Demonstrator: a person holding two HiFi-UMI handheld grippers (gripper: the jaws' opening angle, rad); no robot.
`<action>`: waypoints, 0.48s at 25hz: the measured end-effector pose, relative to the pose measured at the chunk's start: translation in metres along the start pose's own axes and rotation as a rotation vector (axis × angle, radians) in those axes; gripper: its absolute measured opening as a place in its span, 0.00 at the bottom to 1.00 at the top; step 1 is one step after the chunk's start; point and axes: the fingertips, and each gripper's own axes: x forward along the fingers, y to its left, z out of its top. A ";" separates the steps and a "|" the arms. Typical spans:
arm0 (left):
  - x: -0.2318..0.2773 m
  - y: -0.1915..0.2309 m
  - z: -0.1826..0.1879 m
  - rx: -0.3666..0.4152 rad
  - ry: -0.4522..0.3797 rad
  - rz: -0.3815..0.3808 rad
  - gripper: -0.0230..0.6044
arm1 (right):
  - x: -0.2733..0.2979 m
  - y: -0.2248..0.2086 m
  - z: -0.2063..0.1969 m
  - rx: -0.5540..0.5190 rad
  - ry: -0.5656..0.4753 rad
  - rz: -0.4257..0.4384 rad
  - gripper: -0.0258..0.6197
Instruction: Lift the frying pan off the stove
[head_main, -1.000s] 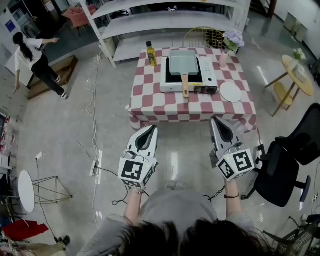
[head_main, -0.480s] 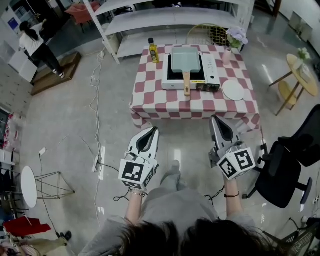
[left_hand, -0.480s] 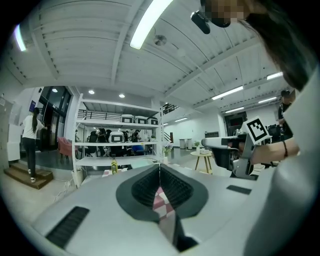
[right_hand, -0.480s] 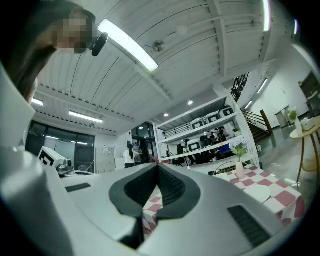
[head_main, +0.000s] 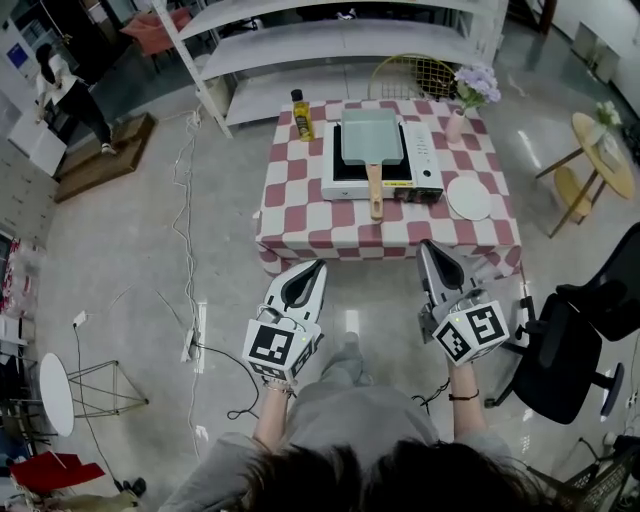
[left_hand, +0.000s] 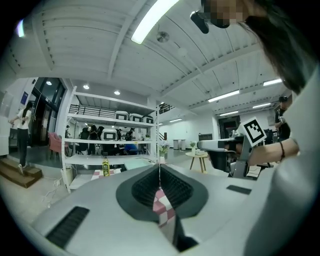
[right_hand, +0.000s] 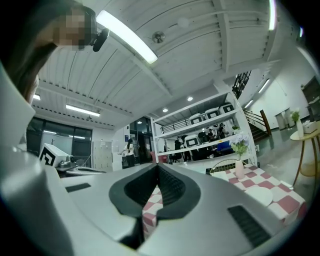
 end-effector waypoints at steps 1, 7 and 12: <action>0.006 0.005 0.000 0.002 0.000 -0.007 0.08 | 0.006 -0.003 -0.001 -0.003 0.005 -0.011 0.07; 0.045 0.027 0.003 -0.009 -0.004 -0.052 0.08 | 0.041 -0.025 -0.001 0.019 -0.002 -0.042 0.07; 0.071 0.043 0.001 -0.024 0.011 -0.097 0.08 | 0.068 -0.036 -0.002 0.040 -0.004 -0.052 0.07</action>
